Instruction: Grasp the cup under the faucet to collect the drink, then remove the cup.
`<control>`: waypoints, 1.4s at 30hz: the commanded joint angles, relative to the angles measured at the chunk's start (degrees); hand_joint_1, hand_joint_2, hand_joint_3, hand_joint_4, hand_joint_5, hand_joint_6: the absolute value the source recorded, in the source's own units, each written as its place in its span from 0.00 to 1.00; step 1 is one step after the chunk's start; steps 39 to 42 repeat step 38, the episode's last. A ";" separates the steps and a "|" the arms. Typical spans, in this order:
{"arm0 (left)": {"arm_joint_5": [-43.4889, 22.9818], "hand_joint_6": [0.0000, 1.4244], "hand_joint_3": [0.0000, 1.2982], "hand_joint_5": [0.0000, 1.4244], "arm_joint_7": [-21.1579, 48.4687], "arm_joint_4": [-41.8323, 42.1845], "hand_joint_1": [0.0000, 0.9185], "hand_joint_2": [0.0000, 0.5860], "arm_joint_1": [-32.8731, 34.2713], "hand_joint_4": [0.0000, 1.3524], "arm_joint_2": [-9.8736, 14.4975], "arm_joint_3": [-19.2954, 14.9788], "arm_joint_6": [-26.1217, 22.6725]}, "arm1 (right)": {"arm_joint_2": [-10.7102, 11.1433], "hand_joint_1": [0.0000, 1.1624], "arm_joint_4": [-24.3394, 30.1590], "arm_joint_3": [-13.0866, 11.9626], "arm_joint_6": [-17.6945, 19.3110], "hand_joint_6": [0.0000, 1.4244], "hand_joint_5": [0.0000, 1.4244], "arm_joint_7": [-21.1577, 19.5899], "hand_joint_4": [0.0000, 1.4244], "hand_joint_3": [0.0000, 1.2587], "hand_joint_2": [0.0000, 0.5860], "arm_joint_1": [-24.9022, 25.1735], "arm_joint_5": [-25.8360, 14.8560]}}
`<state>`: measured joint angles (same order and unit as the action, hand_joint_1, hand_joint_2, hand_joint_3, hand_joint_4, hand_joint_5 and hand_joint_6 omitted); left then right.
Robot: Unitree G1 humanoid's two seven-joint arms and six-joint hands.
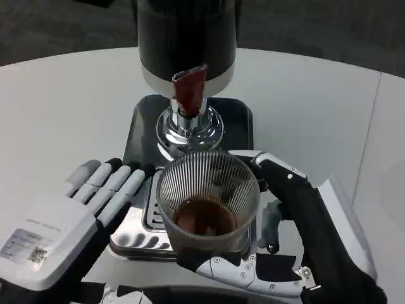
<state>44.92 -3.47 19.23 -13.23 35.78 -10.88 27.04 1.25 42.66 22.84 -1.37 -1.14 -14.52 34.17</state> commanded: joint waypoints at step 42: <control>-2.41 0.00 0.00 0.00 1.63 1.76 0.00 0.13 -0.73 0.00 -0.11 -0.60 -1.27 | -1.72 0.96 5.44 3.76 -0.82 0.92 0.69 0.92 0.65 0.61 0.24 -1.13 -1.14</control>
